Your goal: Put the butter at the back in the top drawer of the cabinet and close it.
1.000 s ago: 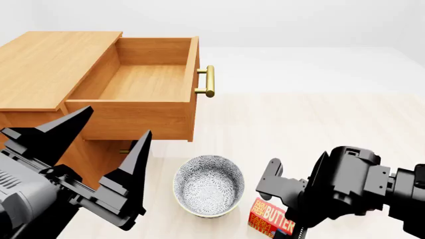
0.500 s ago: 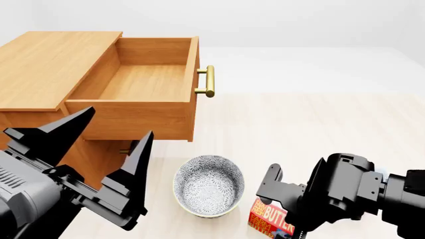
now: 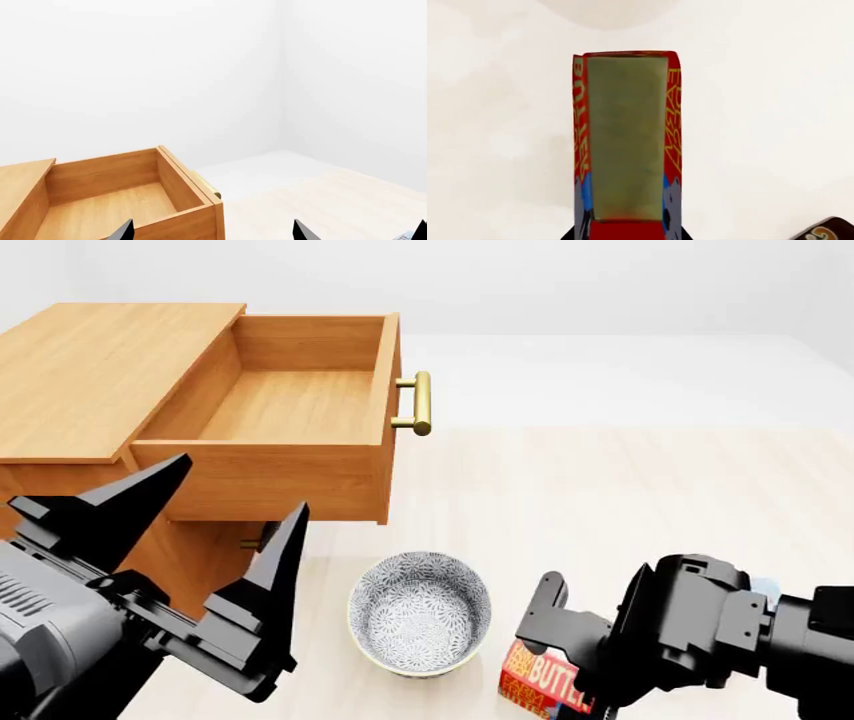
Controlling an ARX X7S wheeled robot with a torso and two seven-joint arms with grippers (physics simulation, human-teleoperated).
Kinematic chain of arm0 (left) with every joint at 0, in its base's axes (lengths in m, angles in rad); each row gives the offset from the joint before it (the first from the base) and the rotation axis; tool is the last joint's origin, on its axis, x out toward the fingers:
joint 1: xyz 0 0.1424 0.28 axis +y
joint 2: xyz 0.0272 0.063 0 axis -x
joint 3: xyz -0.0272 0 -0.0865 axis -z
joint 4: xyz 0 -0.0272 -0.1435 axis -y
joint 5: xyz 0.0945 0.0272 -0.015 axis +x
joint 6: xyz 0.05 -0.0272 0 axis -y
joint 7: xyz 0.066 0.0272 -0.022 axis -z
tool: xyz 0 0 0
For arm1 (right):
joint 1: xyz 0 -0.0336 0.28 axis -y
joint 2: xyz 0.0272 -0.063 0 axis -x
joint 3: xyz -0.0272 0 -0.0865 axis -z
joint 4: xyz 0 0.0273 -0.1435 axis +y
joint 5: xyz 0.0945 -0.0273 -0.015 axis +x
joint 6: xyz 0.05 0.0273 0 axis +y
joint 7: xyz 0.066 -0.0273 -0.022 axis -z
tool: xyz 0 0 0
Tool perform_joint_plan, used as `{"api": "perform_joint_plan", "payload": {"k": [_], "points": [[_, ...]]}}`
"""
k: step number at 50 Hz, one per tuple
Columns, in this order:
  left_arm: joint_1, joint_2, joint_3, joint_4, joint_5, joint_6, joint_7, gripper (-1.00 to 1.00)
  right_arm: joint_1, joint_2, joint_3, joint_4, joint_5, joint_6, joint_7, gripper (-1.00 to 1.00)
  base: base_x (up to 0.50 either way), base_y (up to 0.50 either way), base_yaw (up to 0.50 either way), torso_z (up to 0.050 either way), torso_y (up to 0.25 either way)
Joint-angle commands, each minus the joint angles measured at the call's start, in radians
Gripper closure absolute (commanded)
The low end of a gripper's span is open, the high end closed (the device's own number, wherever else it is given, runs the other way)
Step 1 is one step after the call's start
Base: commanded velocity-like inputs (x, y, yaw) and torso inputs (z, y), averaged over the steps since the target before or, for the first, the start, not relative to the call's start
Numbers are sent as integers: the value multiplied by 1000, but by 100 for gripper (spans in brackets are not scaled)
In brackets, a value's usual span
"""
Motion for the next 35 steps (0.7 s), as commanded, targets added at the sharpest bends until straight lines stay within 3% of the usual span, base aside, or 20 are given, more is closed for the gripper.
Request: {"api": "perform_joint_plan", "payload": {"k": [1,25,35], "points": [[0,1,-2,0,-4,-3,2,-100,4,6,-3,-22,18,3,-14,100,0,0,0,0,0],[-22,-17,-21,16,-26,-27,11,-100,146,142,78,-262,146,118,133,100,0,0,0,0,1],[-59,-41,-41,25,-114,-61,104,-100,212,189,101,-354,213,187,189,100,0,0,0,0,0]]}}
